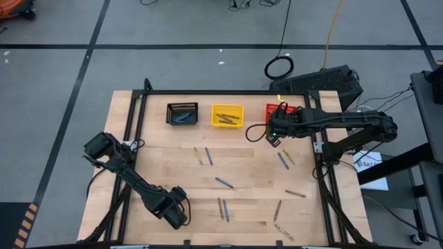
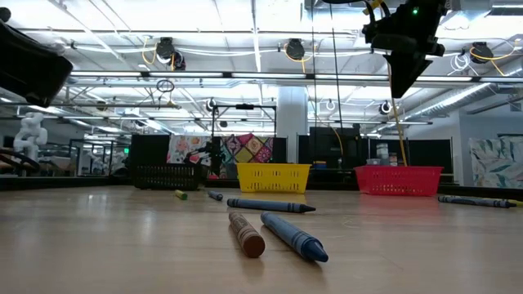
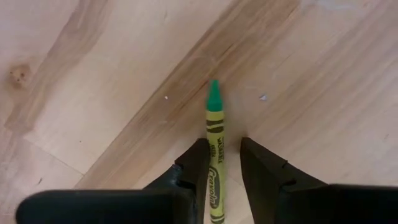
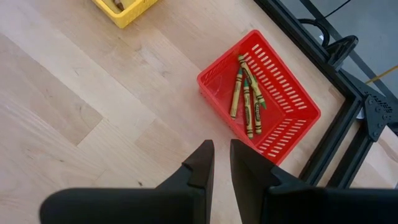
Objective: Sort crayons
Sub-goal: Put the green crayon into the red bin
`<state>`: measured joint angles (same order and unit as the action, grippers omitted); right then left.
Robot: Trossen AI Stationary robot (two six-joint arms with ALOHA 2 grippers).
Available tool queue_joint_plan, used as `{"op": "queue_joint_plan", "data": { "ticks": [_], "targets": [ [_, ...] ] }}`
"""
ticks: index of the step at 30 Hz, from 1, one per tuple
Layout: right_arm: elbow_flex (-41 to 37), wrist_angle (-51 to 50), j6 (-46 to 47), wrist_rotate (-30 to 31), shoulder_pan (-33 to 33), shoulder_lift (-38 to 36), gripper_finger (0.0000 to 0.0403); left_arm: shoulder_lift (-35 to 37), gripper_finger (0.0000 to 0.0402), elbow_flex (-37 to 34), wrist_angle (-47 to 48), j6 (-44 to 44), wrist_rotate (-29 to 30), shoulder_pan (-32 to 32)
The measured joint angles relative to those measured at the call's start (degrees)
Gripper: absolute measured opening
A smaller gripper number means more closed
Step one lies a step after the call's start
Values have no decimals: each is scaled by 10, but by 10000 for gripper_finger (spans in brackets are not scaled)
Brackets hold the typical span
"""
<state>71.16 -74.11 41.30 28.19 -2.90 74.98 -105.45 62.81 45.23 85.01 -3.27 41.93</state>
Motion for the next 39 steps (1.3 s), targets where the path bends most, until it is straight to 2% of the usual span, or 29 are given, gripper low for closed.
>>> {"op": "queue_joint_plan", "data": {
  "ticks": [8,27,33,39],
  "targets": [
    [0,1,-5,-61,-1,0,41,-1,9,-1,-3,-20,5,0],
    [0,6,-4,-59,-1,0,41,2,2,43,42,-105,13,-16],
    [0,8,-4,-58,-1,0,41,18,1,62,67,-172,42,-52],
    [0,25,-4,-58,-1,0,41,46,1,62,68,-245,104,-106]
  ]
}}
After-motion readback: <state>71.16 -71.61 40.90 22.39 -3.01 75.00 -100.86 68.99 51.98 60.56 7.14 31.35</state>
